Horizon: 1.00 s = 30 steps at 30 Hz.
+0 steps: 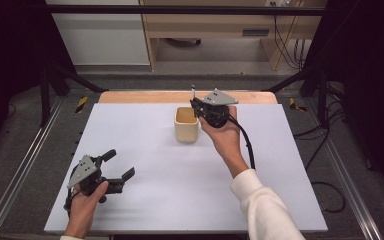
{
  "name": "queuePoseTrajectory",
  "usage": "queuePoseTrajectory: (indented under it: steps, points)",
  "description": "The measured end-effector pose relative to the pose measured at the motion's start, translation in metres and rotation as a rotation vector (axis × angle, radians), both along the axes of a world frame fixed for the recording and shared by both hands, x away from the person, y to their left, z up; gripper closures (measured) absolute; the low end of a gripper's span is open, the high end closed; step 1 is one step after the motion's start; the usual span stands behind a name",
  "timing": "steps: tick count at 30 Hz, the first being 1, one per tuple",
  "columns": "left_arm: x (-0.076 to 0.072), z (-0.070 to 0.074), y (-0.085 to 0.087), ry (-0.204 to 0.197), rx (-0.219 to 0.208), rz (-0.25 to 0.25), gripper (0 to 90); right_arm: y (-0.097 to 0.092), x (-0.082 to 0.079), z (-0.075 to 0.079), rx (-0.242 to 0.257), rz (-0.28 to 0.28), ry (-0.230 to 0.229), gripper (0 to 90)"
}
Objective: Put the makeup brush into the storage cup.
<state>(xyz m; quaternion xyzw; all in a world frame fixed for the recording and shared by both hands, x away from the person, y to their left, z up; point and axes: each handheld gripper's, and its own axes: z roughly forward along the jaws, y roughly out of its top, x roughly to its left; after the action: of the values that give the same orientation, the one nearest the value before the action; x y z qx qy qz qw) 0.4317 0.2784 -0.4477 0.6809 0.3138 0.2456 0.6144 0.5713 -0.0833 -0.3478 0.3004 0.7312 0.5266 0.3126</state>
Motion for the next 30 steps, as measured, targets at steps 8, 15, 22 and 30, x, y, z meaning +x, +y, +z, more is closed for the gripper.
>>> queuePoseTrajectory:
  steps: [8,15,22,30]
  points:
    - [0.0002,-0.0004,-0.0013,0.0,0.009,-0.006,2.4,0.0025,0.0008,-0.0018,-0.004,0.011,0.002,83.3]
    - [0.0003,-0.0005,-0.0012,0.0,0.004,-0.003,2.4,0.0032,0.0024,-0.0032,0.001,0.012,0.006,83.3]
    - [0.0003,-0.0003,-0.0004,0.001,0.003,-0.001,2.4,0.0054,0.0033,-0.0051,-0.002,0.015,0.008,83.3]
    - [0.0003,-0.0002,0.0002,-0.001,0.003,-0.001,2.3,0.0077,0.0052,-0.0076,0.006,0.018,0.012,83.3]
